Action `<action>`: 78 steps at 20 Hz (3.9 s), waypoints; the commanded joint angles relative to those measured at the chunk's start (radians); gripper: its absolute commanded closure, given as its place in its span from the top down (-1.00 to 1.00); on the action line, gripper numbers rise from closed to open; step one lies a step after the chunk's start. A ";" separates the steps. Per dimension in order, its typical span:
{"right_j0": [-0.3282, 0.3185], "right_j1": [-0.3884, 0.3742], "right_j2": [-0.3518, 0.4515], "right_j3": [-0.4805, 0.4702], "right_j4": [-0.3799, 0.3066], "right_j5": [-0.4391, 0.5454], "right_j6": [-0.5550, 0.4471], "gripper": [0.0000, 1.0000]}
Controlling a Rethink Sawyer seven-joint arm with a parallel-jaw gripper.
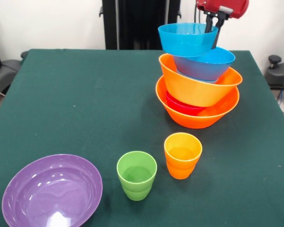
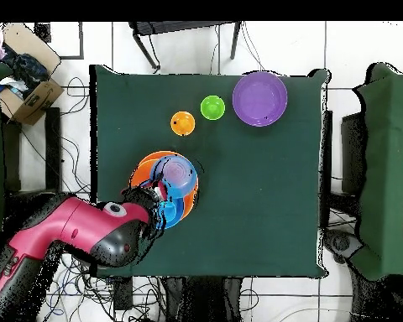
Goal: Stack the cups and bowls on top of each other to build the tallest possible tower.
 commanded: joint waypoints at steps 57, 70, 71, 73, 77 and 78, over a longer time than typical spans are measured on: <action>0.011 -0.096 0.157 -0.149 0.145 0.022 0.094 -1.00; 0.003 -0.076 0.159 -0.153 0.152 0.013 0.096 -1.00; 0.003 -0.072 0.158 -0.153 0.150 0.012 0.109 -1.00; 0.005 -0.064 0.157 -0.151 0.141 0.004 0.124 -1.00; 0.008 -0.025 0.146 -0.151 0.108 -0.015 0.182 -1.00; 0.009 -0.017 0.145 -0.151 0.105 -0.017 0.196 -1.00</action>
